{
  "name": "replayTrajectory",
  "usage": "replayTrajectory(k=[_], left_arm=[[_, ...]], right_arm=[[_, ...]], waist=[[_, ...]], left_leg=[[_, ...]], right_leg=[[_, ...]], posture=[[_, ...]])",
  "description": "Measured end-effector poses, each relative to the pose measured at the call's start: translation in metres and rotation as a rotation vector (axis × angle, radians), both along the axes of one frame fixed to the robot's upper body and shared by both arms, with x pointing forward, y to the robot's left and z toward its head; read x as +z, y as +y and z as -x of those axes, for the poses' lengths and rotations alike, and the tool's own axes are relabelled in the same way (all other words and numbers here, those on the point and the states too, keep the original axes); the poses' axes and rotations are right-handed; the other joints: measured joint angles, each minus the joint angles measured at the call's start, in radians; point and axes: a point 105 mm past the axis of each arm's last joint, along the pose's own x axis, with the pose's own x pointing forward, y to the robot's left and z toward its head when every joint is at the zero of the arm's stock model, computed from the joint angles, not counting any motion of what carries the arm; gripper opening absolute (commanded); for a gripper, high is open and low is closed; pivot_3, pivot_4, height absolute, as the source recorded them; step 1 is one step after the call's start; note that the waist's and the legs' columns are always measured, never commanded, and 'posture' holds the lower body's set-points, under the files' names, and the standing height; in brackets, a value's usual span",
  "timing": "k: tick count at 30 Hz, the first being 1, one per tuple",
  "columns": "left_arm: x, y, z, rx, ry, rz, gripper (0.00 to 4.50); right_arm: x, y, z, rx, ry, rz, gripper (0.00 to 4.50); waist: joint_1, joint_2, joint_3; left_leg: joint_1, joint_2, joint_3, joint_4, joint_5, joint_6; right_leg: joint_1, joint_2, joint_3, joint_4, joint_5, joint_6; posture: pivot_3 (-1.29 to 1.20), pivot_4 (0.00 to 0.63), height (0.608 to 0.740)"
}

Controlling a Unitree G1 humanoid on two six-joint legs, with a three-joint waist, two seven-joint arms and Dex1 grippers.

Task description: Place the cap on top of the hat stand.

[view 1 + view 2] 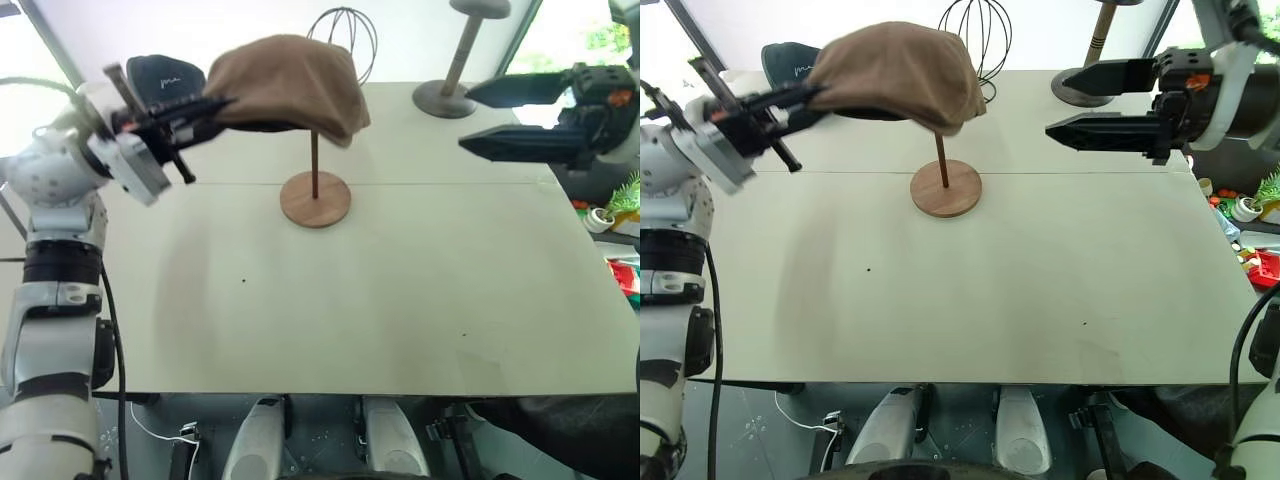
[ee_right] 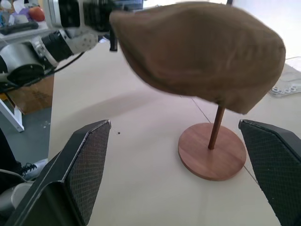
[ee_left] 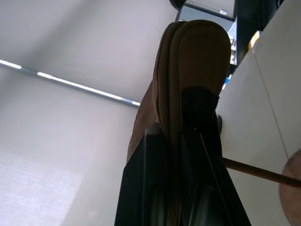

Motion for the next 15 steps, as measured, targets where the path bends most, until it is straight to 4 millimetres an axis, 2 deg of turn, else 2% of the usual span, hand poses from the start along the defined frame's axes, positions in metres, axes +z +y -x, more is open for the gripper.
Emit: replayTrajectory(k=[1, 4, 8, 10, 11, 15], left_arm=[[-0.004, -0.001, 0.001, -0.007, 0.000, -0.013, 0.03], [-0.006, -0.003, 0.004, -0.026, -0.017, -0.036, 1.22], [-0.011, -0.001, 0.003, -0.018, 0.002, -0.038, 3.15], [-0.014, 0.001, 0.002, -0.007, 0.021, -0.035, 4.28], [-0.015, 0.002, 0.001, -0.002, 0.032, -0.032, 4.45], [-0.020, 0.013, 0.001, 0.066, 0.092, -0.049, 4.45]], right_arm=[[0.000, 0.000, 0.000, 0.001, 0.003, -0.002, 4.50], [0.001, 0.000, 0.000, 0.002, 0.007, -0.007, 4.50], [-0.001, -0.001, -0.002, -0.002, 0.014, -0.008, 4.50], [-0.001, -0.001, -0.004, -0.001, 0.018, -0.015, 4.50], [0.000, -0.001, -0.005, -0.002, 0.018, -0.019, 4.50], [0.004, 0.003, -0.008, 0.019, -0.004, -0.026, 4.50]], waist=[[0.002, 0.000, 0.000], [0.004, 0.000, 0.000], [0.004, 0.000, 0.000], [0.003, 0.000, 0.000], [0.002, 0.000, 0.000], [-0.005, 0.000, 0.000]], left_leg=[[-0.001, 0.000, 0.000, 0.000, 0.000, 0.000], [-0.002, 0.000, 0.000, 0.001, 0.000, 0.000], [-0.002, 0.000, 0.000, 0.001, 0.000, 0.000], [-0.002, 0.000, 0.000, 0.001, 0.000, 0.000], [-0.002, 0.000, 0.000, 0.001, 0.000, 0.000], [-0.002, 0.000, 0.001, 0.000, 0.000, 0.000]], right_leg=[[0.000, 0.000, 0.000, 0.000, 0.000, 0.000], [-0.001, 0.000, 0.000, 0.000, 0.001, 0.000], [-0.001, 0.000, 0.000, 0.000, 0.001, 0.000], [-0.002, 0.000, 0.000, 0.000, 0.001, 0.000], [-0.002, 0.000, 0.000, 0.000, 0.001, 0.000], [-0.003, 0.000, 0.000, 0.001, 0.001, 0.000]], posture=[[0.00, 0.150, 0.740], [0.00, 0.150, 0.740], [0.00, 0.150, 0.740], [0.00, 0.150, 0.740], [0.00, 0.150, 0.740], [0.00, 0.150, 0.740]])
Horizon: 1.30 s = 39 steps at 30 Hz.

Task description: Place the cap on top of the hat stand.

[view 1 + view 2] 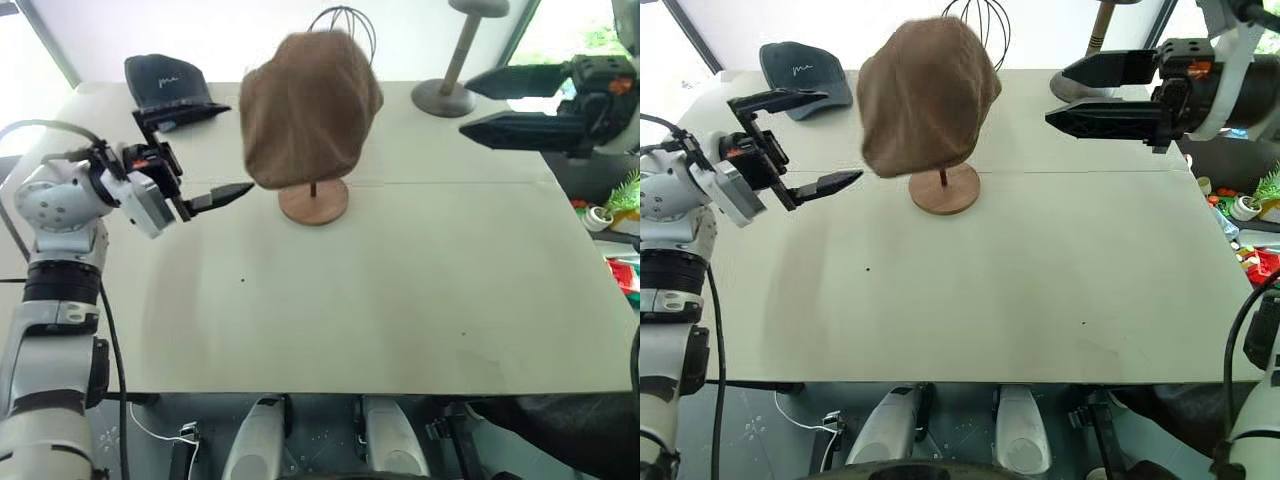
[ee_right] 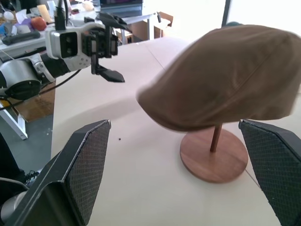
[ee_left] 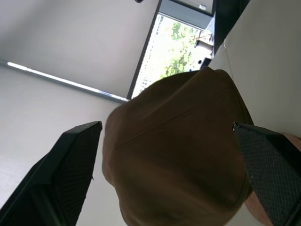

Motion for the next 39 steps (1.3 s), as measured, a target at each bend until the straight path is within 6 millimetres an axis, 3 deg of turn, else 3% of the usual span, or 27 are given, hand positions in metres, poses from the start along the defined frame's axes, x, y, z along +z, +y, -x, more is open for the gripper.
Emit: replayTrajectory(k=[9, 11, 16, 21, 24, 26, 29, 36, 39], left_arm=[[-0.025, 0.016, 0.022, 0.099, 0.141, -0.094, 4.45], [-0.022, 0.025, 0.021, 0.172, 0.192, -0.082, 4.45], [0.006, 0.049, 0.011, 0.352, 0.222, 0.067, 4.45], [0.012, 0.063, 0.001, 0.465, 0.297, 0.166, 4.45], [0.005, 0.073, -0.007, 0.529, 0.499, 0.255, 4.45], [-0.005, 0.086, -0.009, 0.580, 0.736, 0.341, 4.45], [-0.012, 0.094, 0.000, 0.560, 0.990, 0.417, 4.45], [0.034, 0.103, 0.040, 0.391, 1.207, 0.504, 4.45], [0.042, 0.107, 0.049, 0.363, 1.244, 0.518, 4.45]], right_arm=[[-0.007, 0.001, -0.016, 0.016, 0.015, -0.007, 4.50], [-0.007, 0.002, -0.018, 0.027, 0.009, -0.010, 4.50], [-0.011, 0.002, -0.025, 0.035, 0.018, -0.015, 4.50], [-0.013, 0.004, -0.032, 0.039, 0.026, -0.021, 4.50], [-0.013, 0.005, -0.032, 0.051, 0.016, -0.008, 4.50], [-0.014, 0.004, -0.031, 0.058, 0.015, 0.001, 4.50], [-0.014, 0.002, -0.032, 0.053, 0.008, 0.012, 4.50], [-0.023, -0.006, -0.037, 0.015, 0.023, 0.028, 4.50], [-0.027, -0.007, -0.038, 0.006, 0.030, 0.032, 4.50]], waist=[[0.004, 0.001, 0.001], [0.004, 0.001, 0.001], [0.005, 0.002, 0.001], [0.004, 0.002, 0.001], [0.003, 0.002, 0.001], [-0.001, 0.002, 0.001], [-0.014, 0.002, 0.001], [-0.024, 0.002, 0.002], [-0.023, 0.004, 0.003]], left_leg=[[-0.001, 0.000, 0.000, -0.001, 0.000, 0.000], [-0.001, 0.001, 0.000, -0.001, 0.000, 0.000], [-0.001, 0.001, 0.001, -0.001, 0.000, 0.000], [-0.001, 0.001, 0.001, -0.001, 0.000, 0.000], [-0.001, 0.001, 0.001, -0.001, 0.000, 0.000], [-0.001, 0.001, 0.001, -0.001, 0.000, 0.000], [-0.002, 0.001, 0.000, -0.002, 0.000, 0.000], [-0.001, 0.001, 0.001, -0.002, 0.000, 0.000], [-0.001, 0.001, 0.001, -0.002, 0.000, 0.000]], right_leg=[[-0.002, 0.000, 0.001, 0.000, 0.000, -0.001], [-0.002, 0.001, 0.000, 0.000, 0.000, -0.001], [-0.002, 0.001, 0.001, 0.000, 0.000, -0.001], [-0.002, 0.001, 0.001, 0.000, 0.000, -0.001], [-0.003, 0.001, 0.001, 0.000, 0.000, -0.001], [-0.003, 0.001, 0.001, 0.000, 0.000, -0.001], [-0.003, 0.001, 0.001, 0.000, 0.000, -0.001], [-0.004, 0.001, 0.001, 0.000, 0.000, -0.001], [-0.005, 0.001, 0.001, 0.001, 0.000, -0.001]], posture=[[0.00, 0.150, 0.740], [0.00, 0.150, 0.740], [0.00, 0.150, 0.740], [0.00, 0.150, 0.740], [0.00, 0.150, 0.740], [0.00, 0.150, 0.740], [0.00, 0.150, 0.740], [0.00, 0.150, 0.740], [0.00, 0.150, 0.740]])
